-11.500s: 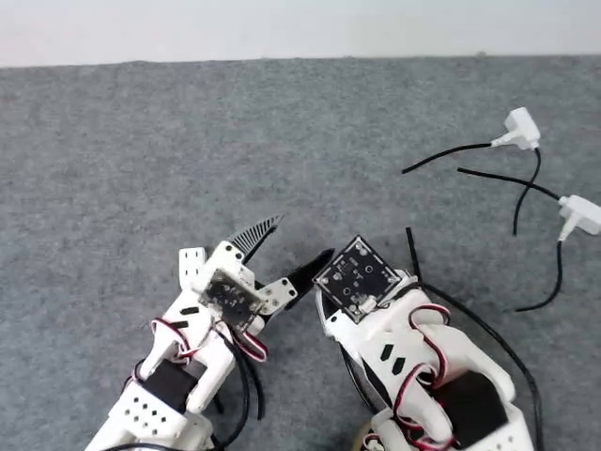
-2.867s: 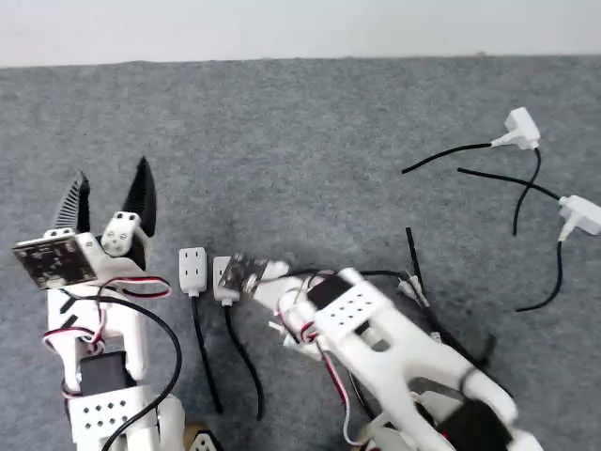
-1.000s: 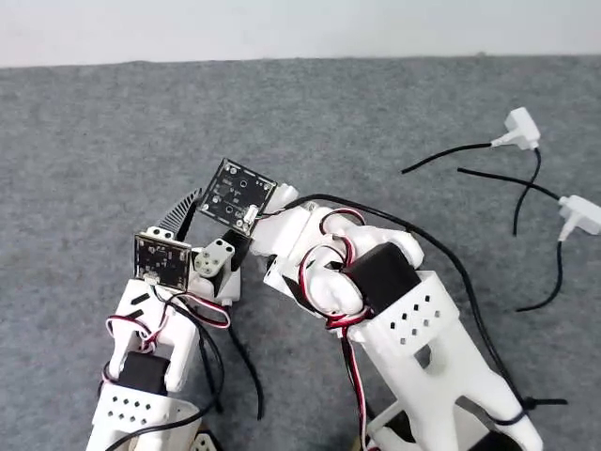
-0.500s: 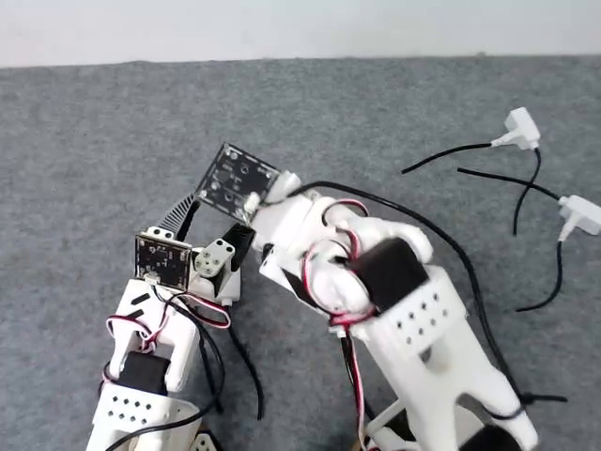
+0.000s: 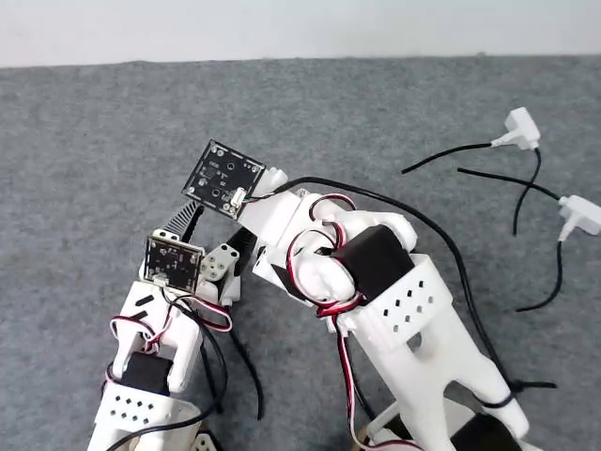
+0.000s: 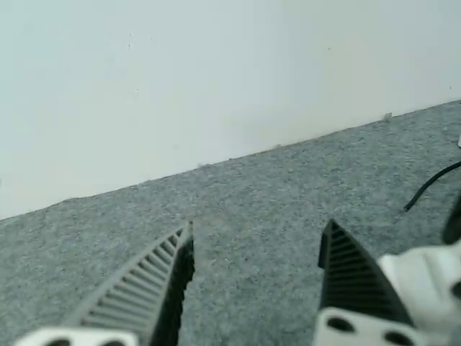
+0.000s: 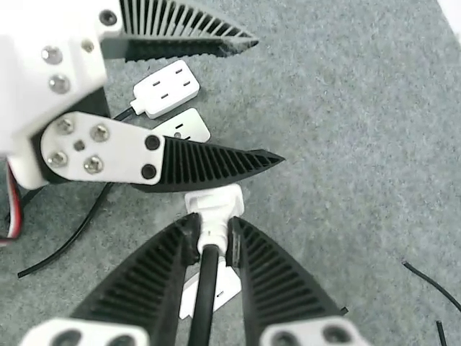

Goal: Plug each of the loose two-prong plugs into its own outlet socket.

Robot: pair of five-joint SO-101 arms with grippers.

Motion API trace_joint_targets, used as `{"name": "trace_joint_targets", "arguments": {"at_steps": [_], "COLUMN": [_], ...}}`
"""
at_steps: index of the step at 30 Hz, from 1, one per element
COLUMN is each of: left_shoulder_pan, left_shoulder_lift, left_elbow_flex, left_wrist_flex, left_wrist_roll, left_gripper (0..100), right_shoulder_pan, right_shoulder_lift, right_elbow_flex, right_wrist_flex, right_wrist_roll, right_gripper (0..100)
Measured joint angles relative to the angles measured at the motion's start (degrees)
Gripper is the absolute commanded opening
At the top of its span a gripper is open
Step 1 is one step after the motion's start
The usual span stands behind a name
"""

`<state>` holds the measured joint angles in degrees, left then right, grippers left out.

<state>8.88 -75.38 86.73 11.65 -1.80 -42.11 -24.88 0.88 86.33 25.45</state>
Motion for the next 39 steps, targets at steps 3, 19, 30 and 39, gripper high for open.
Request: {"name": "trace_joint_targets", "arguments": {"at_steps": [3, 19, 30, 39], "left_shoulder_pan": [0.0, -2.2, -6.4, -6.4], "left_shoulder_lift": [0.0, 0.0, 0.0, 0.0], "left_elbow_flex": [0.0, 0.1, 0.1, 0.1], "left_wrist_flex": [0.0, 0.0, 0.0, 0.0], "left_wrist_roll": [0.0, 2.5, 6.3, 6.3], "left_gripper": [28, 27, 27, 27], "right_shoulder_pan": [0.0, 9.5, 22.7, 25.1], "right_shoulder_lift": [0.0, 0.0, 3.1, 16.2], "right_elbow_flex": [0.0, 0.0, 0.9, 1.1], "right_wrist_flex": [0.0, 3.1, 8.9, 13.5], "right_wrist_roll": [0.0, -11.0, -15.5, -15.8], "right_gripper": [0.9, 0.9, 0.9, 0.9]}}
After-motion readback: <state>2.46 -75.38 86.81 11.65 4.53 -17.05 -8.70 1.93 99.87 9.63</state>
